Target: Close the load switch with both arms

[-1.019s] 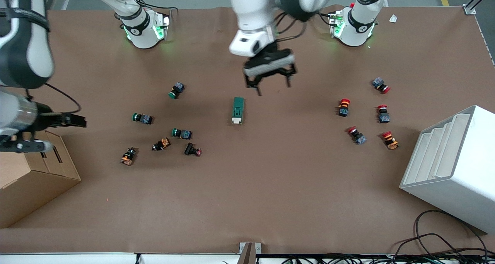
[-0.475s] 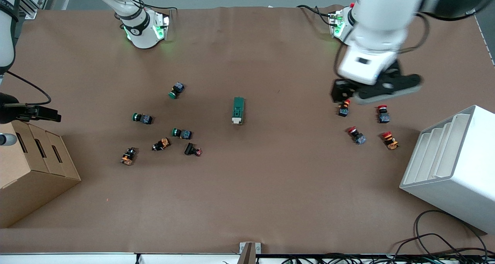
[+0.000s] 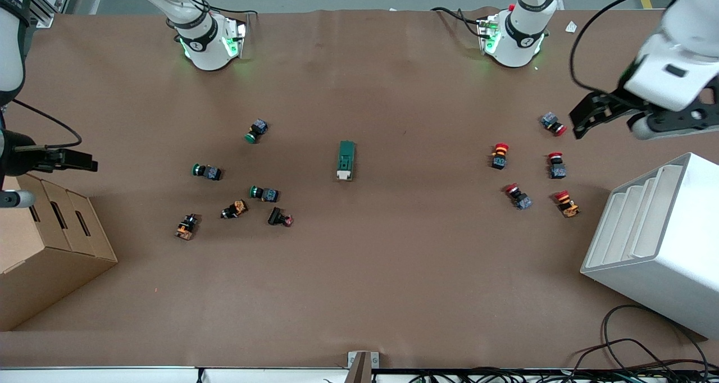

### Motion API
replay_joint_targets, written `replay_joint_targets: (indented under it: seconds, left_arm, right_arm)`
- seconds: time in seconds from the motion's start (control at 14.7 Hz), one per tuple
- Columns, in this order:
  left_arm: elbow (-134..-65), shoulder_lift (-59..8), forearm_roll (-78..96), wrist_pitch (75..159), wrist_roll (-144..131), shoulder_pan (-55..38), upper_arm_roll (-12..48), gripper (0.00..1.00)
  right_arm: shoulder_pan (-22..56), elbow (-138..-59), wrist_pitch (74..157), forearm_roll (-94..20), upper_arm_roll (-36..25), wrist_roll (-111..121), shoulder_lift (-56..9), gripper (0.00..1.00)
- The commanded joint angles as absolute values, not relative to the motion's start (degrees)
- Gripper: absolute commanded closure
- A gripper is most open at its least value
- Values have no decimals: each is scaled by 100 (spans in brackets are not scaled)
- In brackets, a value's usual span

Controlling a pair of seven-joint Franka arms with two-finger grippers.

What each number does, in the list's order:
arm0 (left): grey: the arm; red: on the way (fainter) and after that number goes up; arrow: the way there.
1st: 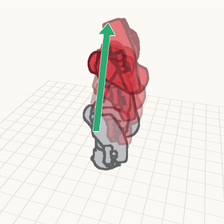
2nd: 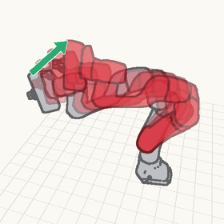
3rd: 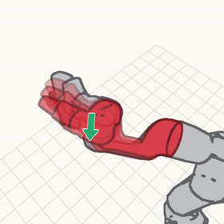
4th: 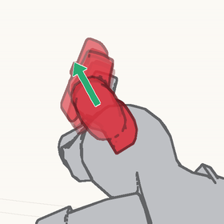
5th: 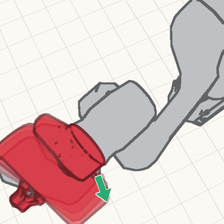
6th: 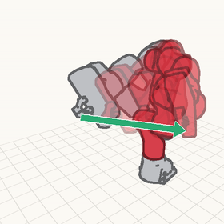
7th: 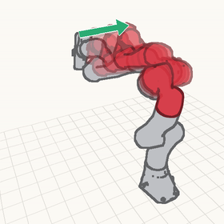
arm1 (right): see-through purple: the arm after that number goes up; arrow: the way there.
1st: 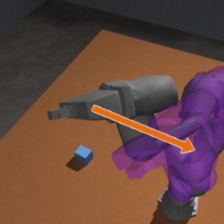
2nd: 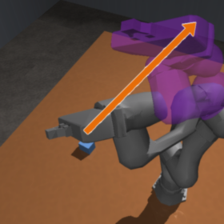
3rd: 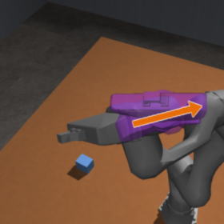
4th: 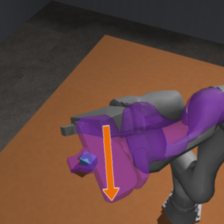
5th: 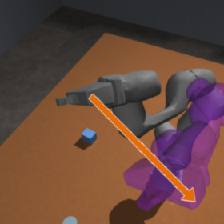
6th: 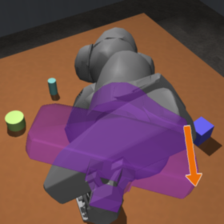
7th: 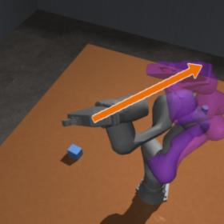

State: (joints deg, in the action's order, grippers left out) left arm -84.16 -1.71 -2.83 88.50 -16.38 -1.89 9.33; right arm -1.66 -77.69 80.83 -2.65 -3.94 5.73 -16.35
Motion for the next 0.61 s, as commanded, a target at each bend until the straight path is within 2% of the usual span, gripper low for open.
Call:
replay_joint_targets:
  seconds: [0.0,0.27,0.54]
  left_arm:
    - [-8963,306,-26,8807,-1223,-176,694,0]
    - [-9500,676,-26,8859,-826,-18,650,0]
    - [-9466,712,-35,8851,-748,-9,650,0]
  right_arm:
    - [-228,-7717,7805,-466,-343,544,-1556,0]
    - [-220,-7866,7805,-378,-369,562,-1214,0]
    - [-123,-8296,7937,-141,-369,545,-731,0]
